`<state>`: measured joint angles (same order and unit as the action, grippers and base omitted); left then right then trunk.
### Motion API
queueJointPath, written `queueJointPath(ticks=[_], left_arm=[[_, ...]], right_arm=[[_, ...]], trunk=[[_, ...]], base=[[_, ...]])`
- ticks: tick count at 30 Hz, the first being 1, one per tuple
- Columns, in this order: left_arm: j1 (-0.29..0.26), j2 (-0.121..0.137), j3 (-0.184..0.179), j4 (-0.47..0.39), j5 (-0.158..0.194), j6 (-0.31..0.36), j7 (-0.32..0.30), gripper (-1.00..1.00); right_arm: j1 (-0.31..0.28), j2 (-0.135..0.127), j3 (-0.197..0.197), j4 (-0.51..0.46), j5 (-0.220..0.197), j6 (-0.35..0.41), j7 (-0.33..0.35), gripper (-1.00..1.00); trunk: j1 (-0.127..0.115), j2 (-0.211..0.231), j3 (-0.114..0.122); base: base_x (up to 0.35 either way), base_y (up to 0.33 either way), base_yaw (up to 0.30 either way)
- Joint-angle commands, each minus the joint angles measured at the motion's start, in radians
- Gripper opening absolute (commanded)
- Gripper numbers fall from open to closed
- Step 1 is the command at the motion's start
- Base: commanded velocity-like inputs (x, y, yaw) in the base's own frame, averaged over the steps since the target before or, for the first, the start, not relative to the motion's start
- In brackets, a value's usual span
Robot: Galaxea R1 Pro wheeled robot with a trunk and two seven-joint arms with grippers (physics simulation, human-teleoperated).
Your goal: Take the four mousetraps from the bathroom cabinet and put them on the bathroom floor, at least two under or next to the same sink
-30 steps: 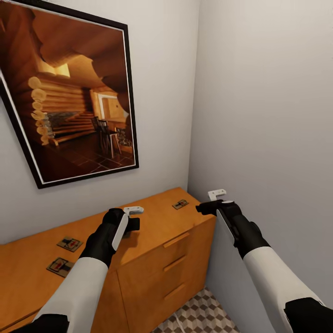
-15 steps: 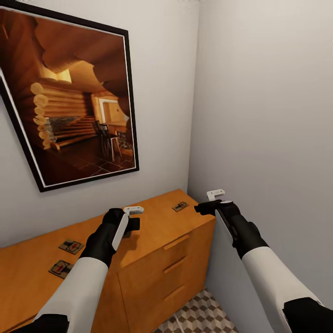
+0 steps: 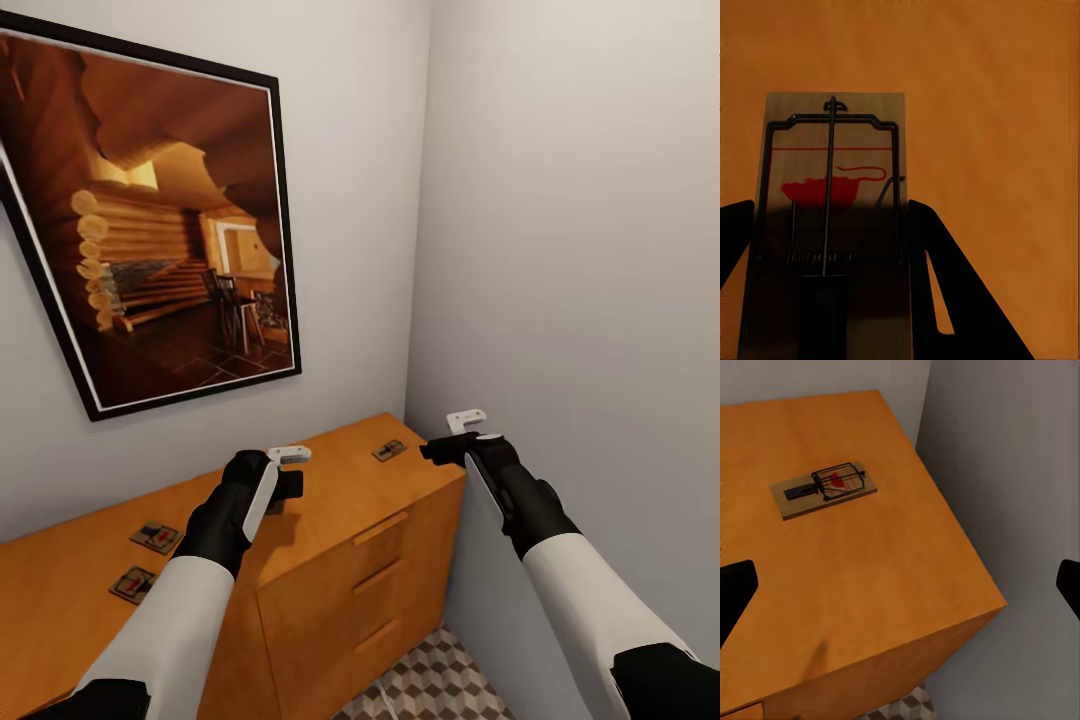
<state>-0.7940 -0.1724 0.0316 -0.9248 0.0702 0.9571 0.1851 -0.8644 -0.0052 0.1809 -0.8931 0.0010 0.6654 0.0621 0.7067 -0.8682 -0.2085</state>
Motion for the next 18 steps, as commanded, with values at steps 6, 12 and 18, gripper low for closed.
queueJointPath(ticks=[6,12,18], left_arm=[[-0.001,-0.001,0.002,-0.001,0.005,0.003,0.007,-1.0],[-0.001,-0.002,0.002,-0.001,0.005,0.003,0.008,-1.0],[-0.001,-0.002,0.002,-0.001,0.005,0.003,0.008,-1.0]], right_arm=[[-0.001,-0.001,0.001,-0.001,0.001,0.005,0.002,1.0],[-0.001,0.0,0.001,-0.001,0.001,0.005,0.002,1.0],[-0.001,-0.001,0.001,-0.001,0.001,0.005,0.002,1.0]], trunk=[[-0.023,0.041,0.017],[-0.046,0.083,0.036],[-0.069,0.125,0.055]], base=[[0.0,0.0,0.0],[0.0,0.0,0.0],[0.0,0.0,0.0]])
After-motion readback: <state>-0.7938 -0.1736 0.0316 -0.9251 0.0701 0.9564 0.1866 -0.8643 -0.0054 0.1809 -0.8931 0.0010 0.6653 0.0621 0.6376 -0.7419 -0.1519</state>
